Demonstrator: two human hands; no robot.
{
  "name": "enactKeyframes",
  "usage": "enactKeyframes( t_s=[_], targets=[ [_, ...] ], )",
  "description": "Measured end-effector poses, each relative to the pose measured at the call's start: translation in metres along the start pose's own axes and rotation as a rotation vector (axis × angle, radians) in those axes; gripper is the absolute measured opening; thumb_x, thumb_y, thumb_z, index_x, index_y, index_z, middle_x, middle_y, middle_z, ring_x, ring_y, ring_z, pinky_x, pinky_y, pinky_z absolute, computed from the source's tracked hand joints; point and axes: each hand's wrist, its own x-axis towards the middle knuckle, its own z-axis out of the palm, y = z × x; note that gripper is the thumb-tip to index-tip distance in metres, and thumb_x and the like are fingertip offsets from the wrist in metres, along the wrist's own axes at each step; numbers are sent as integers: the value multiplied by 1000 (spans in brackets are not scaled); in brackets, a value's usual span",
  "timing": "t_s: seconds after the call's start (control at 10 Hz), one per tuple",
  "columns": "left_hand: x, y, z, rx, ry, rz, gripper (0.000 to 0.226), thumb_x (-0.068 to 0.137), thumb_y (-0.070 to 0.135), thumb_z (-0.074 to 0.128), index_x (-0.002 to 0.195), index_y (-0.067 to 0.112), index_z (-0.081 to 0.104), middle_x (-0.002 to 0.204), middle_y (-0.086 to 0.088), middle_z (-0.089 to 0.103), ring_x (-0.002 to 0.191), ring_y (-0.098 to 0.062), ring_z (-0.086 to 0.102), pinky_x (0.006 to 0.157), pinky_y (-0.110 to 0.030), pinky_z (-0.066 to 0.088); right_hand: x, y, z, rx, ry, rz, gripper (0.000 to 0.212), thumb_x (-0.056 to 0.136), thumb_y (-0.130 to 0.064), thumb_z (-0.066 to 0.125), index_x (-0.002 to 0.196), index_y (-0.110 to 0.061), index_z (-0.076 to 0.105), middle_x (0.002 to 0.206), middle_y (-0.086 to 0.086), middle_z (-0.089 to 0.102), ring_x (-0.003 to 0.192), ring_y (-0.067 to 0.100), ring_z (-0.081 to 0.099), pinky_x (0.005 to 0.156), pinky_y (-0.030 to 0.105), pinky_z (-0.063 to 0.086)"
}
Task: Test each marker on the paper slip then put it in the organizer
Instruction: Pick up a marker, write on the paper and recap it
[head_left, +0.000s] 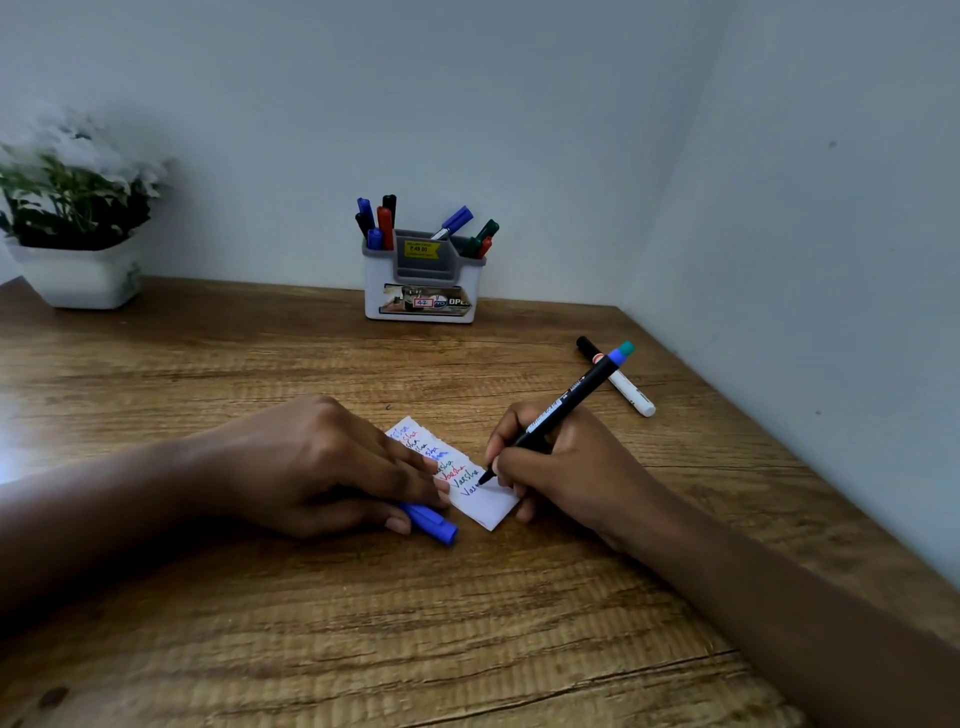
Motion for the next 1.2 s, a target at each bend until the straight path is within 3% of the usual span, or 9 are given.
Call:
enactKeyframes(
  t_s=[0.1,0.6,1.1,1.2],
  targets=[
    [1,-4,1,-14,-68,-40,43,97,58,32,101,31,64,84,13,74,74,-10,73,56,-35,60,0,1,-1,10,5,5,7,79,-3,59,75,-6,64,56,-4,61,51,14,57,49,27,50],
    [3,-6,4,-71,-95,-125,42,94,66,32,110,38,60,95,16,73,88,-9,71,69,-37,59,2,1,0,13,36,39,8,80,-7,59,73,-10,62,52,-5,59,49,16,57,55,34,50],
    [0,-18,14,-87,-175,-105,41,94,66,32,119,43,56,109,19,70,105,-5,66,84,-36,55,1,-1,0,14,63,58,8,83,-9,58,79,-3,61,51,-5,59,46,10,57,49,26,51],
    [0,-16,11,-119,-168,-103,40,95,65,34,122,45,55,113,21,68,108,-3,64,86,-36,55,1,-2,-1,130,85,78,11,84,-4,56,74,-6,60,54,-3,57,48,7,53,45,25,49]
  ],
)
